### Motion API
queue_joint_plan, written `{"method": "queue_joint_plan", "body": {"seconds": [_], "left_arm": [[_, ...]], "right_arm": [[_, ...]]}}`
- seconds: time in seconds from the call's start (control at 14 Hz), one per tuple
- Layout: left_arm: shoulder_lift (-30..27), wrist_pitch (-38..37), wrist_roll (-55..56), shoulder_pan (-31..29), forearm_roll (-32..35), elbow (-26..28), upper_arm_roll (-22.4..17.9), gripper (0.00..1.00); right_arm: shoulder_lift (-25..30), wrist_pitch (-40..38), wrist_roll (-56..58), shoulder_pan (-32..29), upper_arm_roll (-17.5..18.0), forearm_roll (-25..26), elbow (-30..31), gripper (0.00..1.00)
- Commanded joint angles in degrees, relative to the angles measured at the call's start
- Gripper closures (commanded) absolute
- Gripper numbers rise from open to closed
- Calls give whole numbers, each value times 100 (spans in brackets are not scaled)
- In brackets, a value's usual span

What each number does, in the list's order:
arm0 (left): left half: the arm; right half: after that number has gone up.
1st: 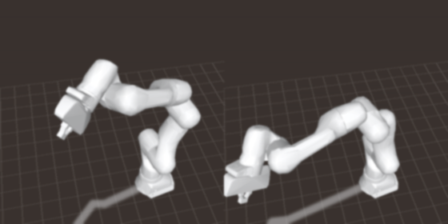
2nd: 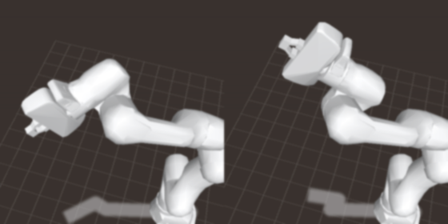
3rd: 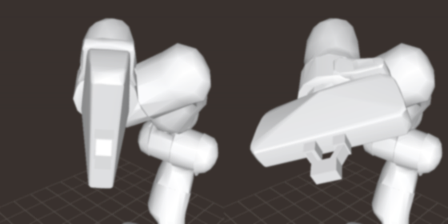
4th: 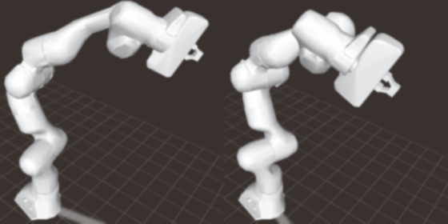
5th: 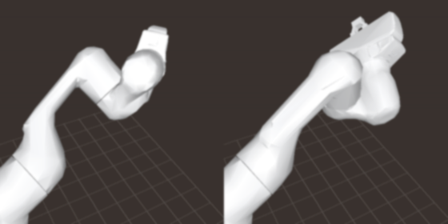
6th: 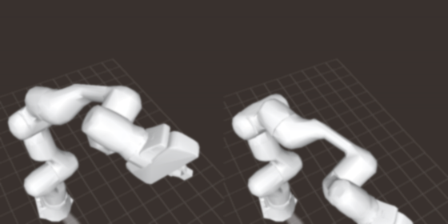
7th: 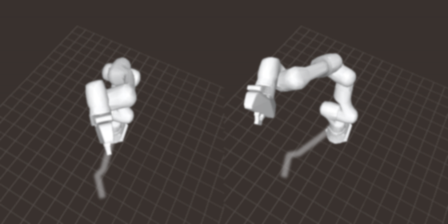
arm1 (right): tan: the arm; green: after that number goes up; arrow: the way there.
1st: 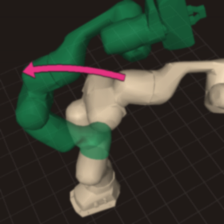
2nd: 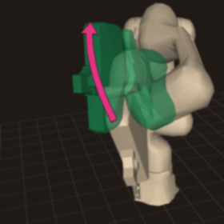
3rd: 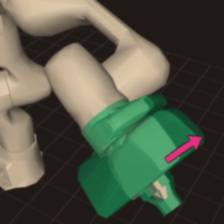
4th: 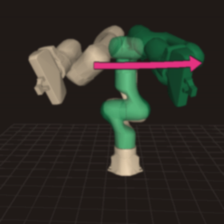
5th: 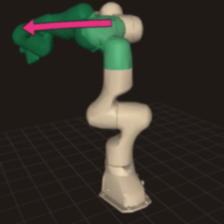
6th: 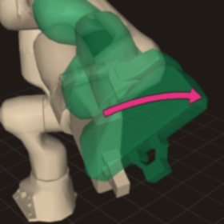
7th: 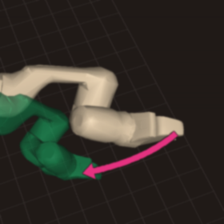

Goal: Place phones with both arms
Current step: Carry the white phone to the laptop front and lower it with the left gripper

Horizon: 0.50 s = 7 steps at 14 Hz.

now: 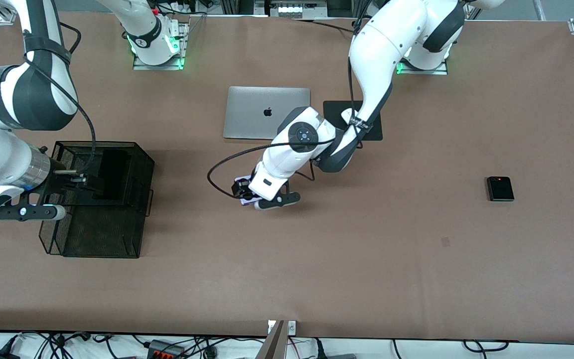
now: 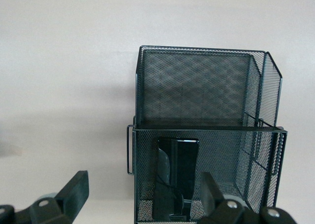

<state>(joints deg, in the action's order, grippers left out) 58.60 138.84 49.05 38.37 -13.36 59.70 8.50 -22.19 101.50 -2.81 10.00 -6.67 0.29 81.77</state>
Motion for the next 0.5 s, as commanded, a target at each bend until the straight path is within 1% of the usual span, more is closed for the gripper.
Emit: {"method": "queue_joint_plan", "body": {"seconds": [0.0,0.07,0.21,0.29,0.36,0.43], "left_arm": [[221,-24,-597,362,26,-283,-312,68],[231,-102,-877,572,175,-283,-471,68],[248,-182,-1011,645,272,-275,-507,68],[283,-182,-1081,645,438,-275,-507,64],[371,-165,-1099,654,579,-301,-507,58],[415,-156,-1134,662,615,-301,-534,55]], "right_arm": [[-22,-24,-9,-7,17,-21,-47,0],[-22,36,-17,-7,17,-38,-38,0],[-31,20,9,-15,17,-38,-47,0],[-57,28,18,-33,17,-38,-55,0],[-66,28,26,-33,8,-38,-64,0],[-74,28,35,-42,17,-47,-64,0]]}}
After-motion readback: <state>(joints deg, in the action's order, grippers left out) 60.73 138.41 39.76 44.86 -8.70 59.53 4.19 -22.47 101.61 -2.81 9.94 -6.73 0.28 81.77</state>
